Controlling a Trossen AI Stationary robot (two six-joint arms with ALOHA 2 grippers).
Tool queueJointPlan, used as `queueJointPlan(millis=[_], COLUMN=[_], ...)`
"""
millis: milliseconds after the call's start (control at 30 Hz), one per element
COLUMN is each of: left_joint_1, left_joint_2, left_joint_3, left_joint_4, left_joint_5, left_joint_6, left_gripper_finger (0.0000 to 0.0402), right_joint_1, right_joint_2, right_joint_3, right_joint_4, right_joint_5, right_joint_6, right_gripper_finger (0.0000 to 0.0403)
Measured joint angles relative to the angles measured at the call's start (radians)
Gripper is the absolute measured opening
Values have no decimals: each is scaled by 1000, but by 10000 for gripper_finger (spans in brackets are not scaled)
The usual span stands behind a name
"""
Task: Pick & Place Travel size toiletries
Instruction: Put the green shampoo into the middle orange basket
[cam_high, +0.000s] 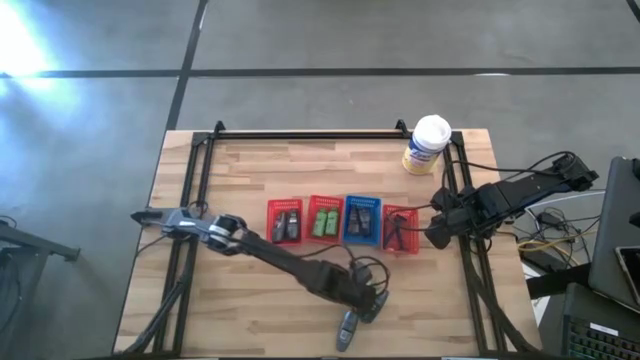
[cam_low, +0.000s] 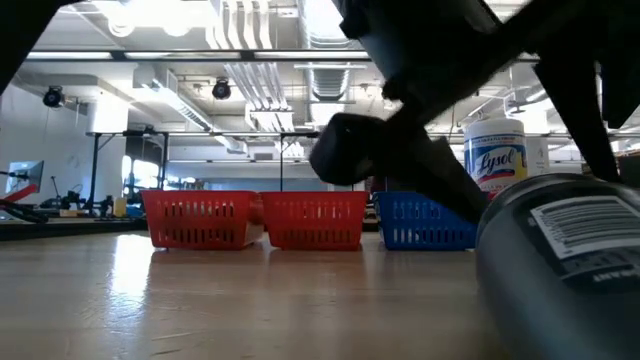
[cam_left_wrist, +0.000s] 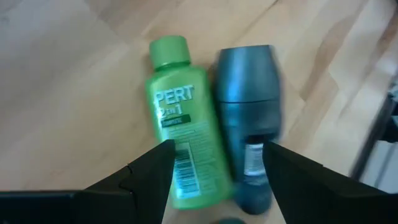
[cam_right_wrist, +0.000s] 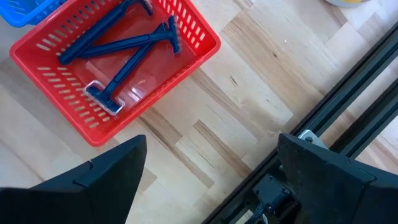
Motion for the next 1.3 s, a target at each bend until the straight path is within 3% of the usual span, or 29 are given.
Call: queueJointPlan(millis=[167,400,467,700,900,1000,1133,1300], left_joint_1=[1,1,2,-3,-2,13,54,86], left_joint_2=[63,99,98,60,60,60,64,65], left_joint_3=[80,187,191,222,258,246,203,166], left_joint_4=[-122,-441,-436,-352,-322,-319,-317,-281], left_joint_5=[-20,-65,-78,-168,-166,-112,-2,38], left_joint_6=[-9,-59,-39,294,742,989,1082,1131], left_gripper_finger=[250,250,250,250,250,250,250,250], right_joint_1=[0,0,0,0,0,0,0,0], right_joint_2=[0,0,0,0,0,0,0,0], right_joint_3=[0,0,0,-1,-2,-2,-2,-2], right_joint_4=[-1,-2,0,0,2,2,2,2], right_joint_5=[-2,-3,-3,-2,-2,-2,-3,-4], right_joint_6=[-1,-11,-15,-15,-10,-7,4,9], right_gripper_finger=[345,330,329,333,352,357,357,345])
